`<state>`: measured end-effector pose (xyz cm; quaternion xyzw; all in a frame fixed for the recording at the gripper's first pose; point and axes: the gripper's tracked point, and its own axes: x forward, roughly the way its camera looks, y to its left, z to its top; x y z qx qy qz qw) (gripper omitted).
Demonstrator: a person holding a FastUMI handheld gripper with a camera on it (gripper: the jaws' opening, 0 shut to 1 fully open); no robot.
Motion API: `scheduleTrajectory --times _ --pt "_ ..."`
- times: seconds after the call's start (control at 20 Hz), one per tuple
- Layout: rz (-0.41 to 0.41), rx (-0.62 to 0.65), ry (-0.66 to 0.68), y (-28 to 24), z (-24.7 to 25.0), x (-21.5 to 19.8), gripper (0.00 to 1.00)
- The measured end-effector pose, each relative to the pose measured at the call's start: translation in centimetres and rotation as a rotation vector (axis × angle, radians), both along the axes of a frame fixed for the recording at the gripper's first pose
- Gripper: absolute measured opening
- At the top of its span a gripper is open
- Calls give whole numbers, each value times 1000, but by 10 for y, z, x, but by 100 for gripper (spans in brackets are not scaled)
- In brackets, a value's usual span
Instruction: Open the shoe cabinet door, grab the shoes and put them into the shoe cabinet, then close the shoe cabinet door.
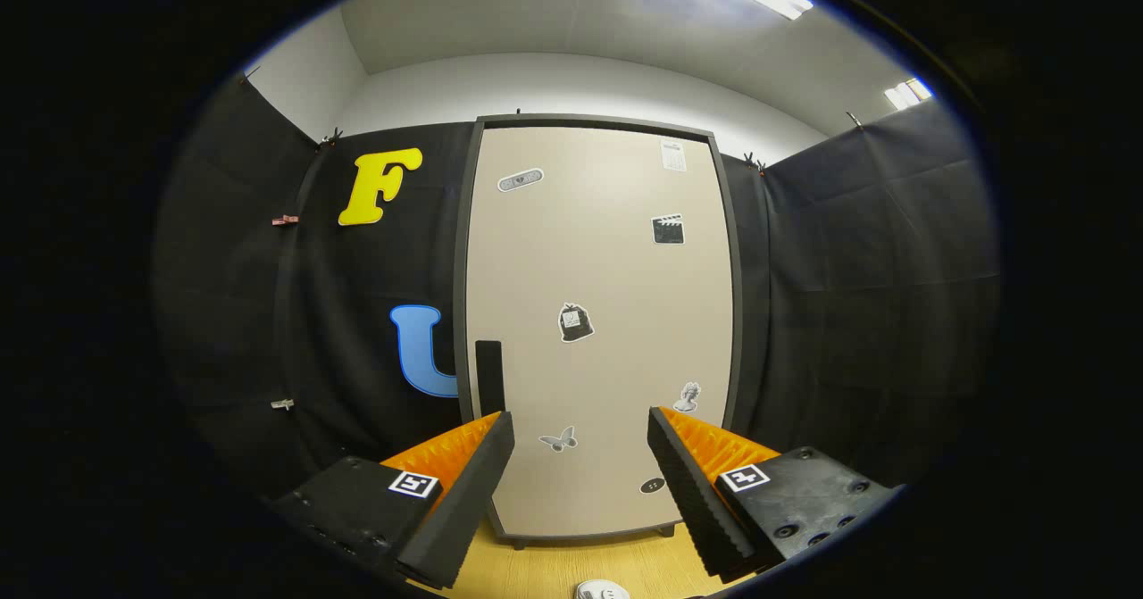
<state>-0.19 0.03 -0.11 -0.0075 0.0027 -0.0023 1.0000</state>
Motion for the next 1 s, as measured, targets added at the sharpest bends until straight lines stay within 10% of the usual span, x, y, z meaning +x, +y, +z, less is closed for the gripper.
scheduleTrajectory --times 1.0 --pt "29 6 51 41 -27 51 98"
